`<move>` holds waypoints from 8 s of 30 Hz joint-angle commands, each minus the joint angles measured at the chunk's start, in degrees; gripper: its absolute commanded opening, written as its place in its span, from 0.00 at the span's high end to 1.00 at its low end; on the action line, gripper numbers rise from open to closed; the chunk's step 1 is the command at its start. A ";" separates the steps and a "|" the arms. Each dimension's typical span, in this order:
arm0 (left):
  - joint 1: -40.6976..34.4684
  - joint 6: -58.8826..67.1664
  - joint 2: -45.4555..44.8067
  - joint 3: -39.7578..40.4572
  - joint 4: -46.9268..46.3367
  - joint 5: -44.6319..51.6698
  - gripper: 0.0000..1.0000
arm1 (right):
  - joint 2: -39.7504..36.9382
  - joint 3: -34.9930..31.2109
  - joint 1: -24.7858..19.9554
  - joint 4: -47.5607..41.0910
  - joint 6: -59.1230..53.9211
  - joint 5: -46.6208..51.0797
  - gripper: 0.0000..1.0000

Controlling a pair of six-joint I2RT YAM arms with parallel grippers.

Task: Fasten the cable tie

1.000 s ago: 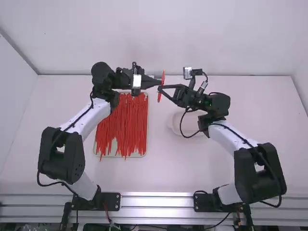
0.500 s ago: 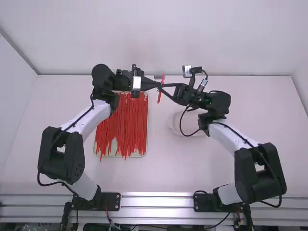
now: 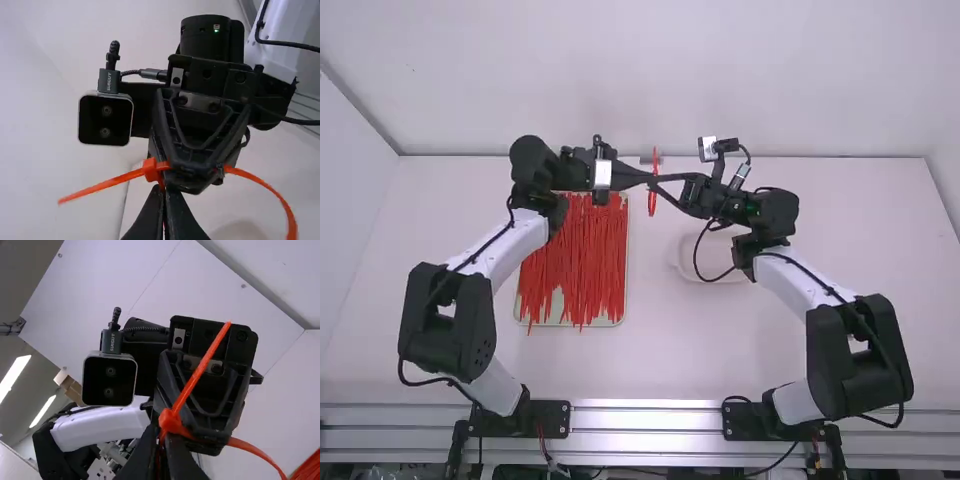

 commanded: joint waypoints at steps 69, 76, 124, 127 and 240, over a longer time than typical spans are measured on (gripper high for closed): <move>-0.92 -17.46 0.04 -24.33 18.27 7.91 0.98 | 0.02 16.31 -1.92 0.24 5.68 -2.12 0.99; -0.90 -24.72 0.04 -24.15 26.45 7.98 0.98 | 0.02 16.31 -2.45 0.87 5.64 -8.96 0.64; 1.66 -37.40 0.04 -10.36 29.42 0.59 0.98 | 0.02 4.24 2.49 -5.40 -2.14 -0.92 0.48; 1.77 -37.38 0.04 -10.51 29.51 0.33 0.98 | 0.02 4.24 3.58 -5.40 -3.32 0.33 0.67; 12.68 -2.03 -8.22 4.63 -91.84 -64.30 0.01 | -11.30 7.78 -8.98 -91.08 -75.19 67.49 0.02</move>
